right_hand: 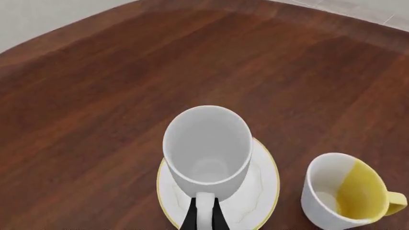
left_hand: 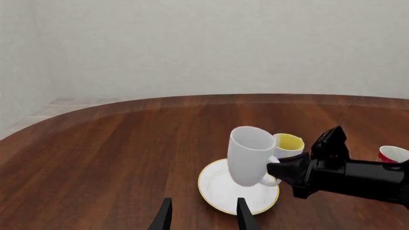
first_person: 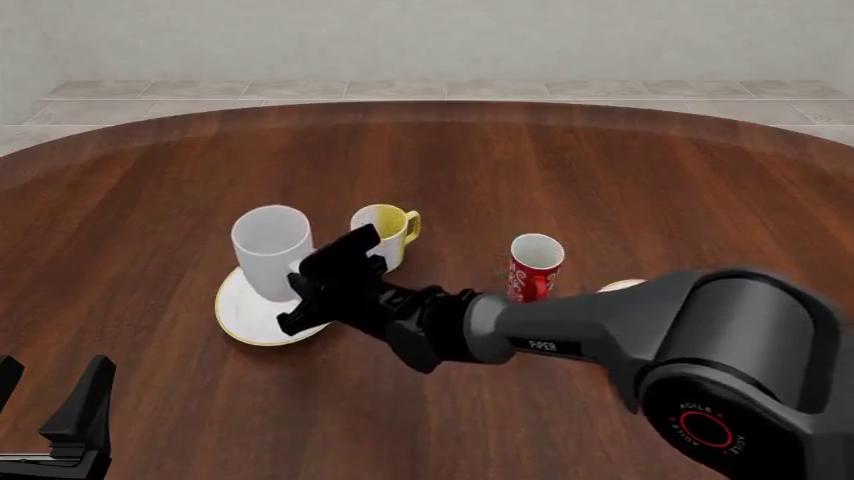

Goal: Put the white mug on the left plate.

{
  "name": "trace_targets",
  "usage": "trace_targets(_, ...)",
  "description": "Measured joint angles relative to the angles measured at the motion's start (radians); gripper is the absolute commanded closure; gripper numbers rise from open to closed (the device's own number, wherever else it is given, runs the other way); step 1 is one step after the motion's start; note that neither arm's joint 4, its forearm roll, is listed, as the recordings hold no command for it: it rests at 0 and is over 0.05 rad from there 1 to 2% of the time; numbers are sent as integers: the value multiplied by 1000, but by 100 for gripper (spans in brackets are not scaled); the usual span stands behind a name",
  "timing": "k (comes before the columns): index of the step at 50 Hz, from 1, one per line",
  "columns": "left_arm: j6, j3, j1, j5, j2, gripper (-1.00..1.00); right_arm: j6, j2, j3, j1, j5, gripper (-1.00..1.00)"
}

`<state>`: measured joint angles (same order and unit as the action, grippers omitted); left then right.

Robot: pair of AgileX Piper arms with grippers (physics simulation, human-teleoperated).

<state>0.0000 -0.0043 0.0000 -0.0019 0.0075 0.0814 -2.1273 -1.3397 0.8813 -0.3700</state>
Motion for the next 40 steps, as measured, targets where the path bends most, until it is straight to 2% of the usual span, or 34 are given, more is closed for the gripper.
trace_targets(40,0,0,0,0,0,-100,8,-27,13,0,-11,100)
